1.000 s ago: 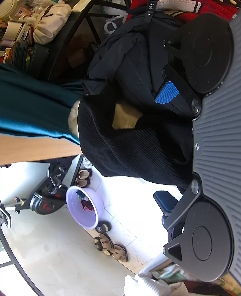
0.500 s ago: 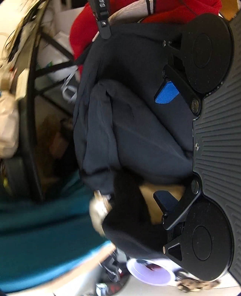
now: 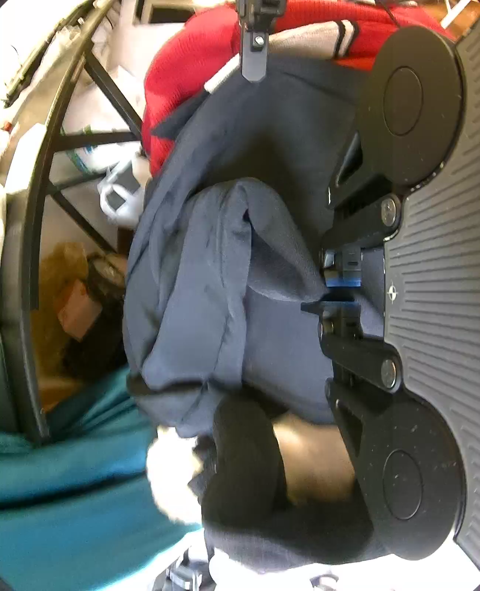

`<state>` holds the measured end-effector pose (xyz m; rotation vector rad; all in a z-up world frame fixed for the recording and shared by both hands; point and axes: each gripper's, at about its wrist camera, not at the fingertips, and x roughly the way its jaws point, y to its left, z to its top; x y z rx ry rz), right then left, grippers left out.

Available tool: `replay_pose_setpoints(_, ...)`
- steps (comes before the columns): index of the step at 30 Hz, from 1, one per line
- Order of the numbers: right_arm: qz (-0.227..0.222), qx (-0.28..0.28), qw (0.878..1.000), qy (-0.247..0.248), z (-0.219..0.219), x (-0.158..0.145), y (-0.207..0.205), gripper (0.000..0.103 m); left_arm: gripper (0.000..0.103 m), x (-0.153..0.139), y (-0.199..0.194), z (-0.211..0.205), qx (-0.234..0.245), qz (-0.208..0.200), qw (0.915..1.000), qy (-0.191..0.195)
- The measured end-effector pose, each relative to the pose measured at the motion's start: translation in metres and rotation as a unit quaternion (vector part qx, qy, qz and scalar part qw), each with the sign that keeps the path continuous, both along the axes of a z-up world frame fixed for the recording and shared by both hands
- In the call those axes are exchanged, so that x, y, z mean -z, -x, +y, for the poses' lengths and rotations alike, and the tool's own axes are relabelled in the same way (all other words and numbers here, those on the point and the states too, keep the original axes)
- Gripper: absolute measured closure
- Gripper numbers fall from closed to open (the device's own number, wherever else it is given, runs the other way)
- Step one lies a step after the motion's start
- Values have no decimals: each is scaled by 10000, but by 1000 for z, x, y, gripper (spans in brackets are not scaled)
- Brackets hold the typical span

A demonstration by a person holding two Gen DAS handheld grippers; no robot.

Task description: Fold clothes

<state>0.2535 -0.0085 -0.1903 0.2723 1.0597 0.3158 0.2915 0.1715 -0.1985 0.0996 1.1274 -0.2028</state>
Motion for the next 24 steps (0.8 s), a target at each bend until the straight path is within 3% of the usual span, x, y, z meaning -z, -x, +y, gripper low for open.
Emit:
replay_pose_setpoints(3, 9, -16, 9998, -220, -1, -3, 2, 99, 98, -25, 18, 11, -112, -321, 9990, 303)
replay_pose_setpoints(7, 80, -97, 9988, -471, -3, -7, 5, 99, 98, -55, 48, 24, -72, -436, 9961, 769)
replay_pose_setpoints(16, -112, -292, 9962, -816, -3, -30, 28, 100, 98, -79, 105, 47, 21, -475, 9867, 1554)
replay_pose_setpoints(19, -89, -501, 9933, -1036, -1, -38, 40, 100, 98, -85, 115, 52, 40, -372, 9866, 1590)
replay_pose_setpoints(24, 63, -721, 9918, -1052, -5, -38, 51, 100, 90, -68, 112, 61, -256, 16, 9933, 1130)
